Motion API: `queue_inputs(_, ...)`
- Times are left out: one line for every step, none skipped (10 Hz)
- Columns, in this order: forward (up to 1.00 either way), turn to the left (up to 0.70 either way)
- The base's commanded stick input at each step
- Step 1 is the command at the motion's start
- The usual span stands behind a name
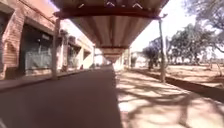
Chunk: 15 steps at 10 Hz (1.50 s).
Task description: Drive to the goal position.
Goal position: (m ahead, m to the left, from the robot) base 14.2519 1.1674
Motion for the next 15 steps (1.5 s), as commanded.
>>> queue_inputs(0.85, 0.00)
queue_inputs(0.85, 0.00)
queue_inputs(0.85, 0.00)
queue_inputs(0.85, 0.00)
queue_inputs(0.85, 0.00)
queue_inputs(0.85, 0.00)
queue_inputs(0.85, 0.00)
queue_inputs(0.85, 0.00)
queue_inputs(0.85, 0.00)
queue_inputs(0.85, 0.00)
queue_inputs(0.85, 0.00)
queue_inputs(0.85, 0.00)
queue_inputs(0.85, 0.00)
queue_inputs(0.85, 0.00)
queue_inputs(0.85, 0.00)
